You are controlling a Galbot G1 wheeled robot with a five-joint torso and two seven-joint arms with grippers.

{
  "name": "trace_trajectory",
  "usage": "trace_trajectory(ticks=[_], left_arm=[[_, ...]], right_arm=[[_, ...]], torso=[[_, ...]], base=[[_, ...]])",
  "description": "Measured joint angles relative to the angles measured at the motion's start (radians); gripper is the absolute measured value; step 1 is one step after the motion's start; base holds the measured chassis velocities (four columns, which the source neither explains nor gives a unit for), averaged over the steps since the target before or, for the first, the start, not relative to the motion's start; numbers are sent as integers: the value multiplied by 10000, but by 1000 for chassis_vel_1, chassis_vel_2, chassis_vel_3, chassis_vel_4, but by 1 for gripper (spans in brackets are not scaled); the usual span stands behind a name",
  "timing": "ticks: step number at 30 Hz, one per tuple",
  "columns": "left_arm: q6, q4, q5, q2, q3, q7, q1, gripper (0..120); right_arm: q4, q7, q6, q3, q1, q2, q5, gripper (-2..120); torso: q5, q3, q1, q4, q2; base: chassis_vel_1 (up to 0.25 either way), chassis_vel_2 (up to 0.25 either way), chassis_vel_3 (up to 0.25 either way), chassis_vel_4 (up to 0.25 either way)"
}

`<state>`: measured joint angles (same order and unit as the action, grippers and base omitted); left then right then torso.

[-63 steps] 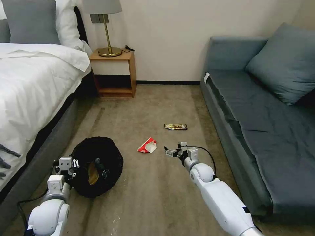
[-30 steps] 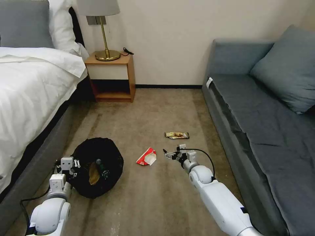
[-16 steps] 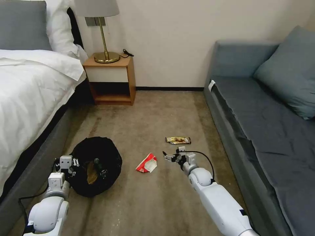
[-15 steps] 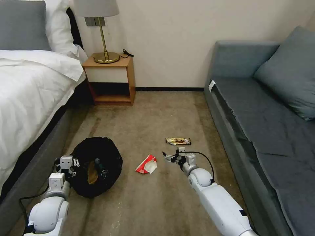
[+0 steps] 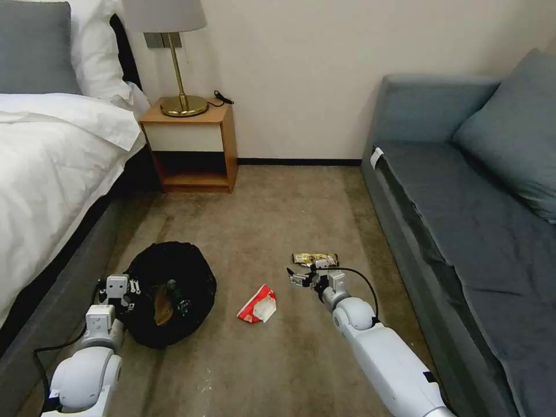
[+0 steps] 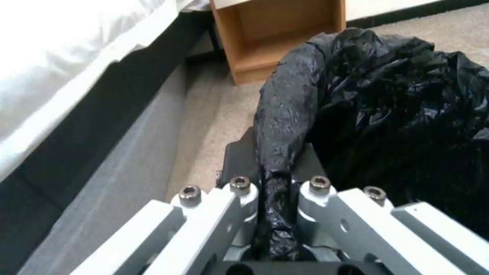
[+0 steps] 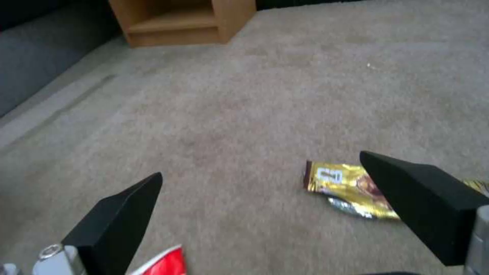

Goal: Pick up the trash bin, then pick up the garbage on the floor and place it into the trash bin.

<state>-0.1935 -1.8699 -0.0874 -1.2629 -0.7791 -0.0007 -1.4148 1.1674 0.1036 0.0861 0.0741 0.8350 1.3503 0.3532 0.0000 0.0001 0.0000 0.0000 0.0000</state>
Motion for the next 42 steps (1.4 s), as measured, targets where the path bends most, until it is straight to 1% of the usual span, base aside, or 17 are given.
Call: trace_trajectory(ticks=[18, 34, 38, 42], left_arm=[[24, 150, 12, -20, 63, 30, 72, 0], [85, 326, -22, -55, 100, 64, 127, 0], [92, 366, -35, -55, 107, 68, 173, 0], [92, 375, -50, -9, 128, 71, 188, 0]], right_arm=[[122, 1, 1, 120, 210, 9, -44, 100], [208, 84, -55, 124, 382, 8, -392, 100], [384, 287, -8, -52, 433, -66, -461, 100], [838, 932, 442, -504, 383, -305, -341, 100]], torso=[[0, -1, 0, 0, 0], [0, -1, 0, 0, 0], [0, 0, 0, 0, 0], [0, 1, 0, 0, 0]], base=[[-104, 100, 105, -103], [-98, 99, 100, -101], [-96, 105, 105, -93], [-35, 44, 28, -56]])
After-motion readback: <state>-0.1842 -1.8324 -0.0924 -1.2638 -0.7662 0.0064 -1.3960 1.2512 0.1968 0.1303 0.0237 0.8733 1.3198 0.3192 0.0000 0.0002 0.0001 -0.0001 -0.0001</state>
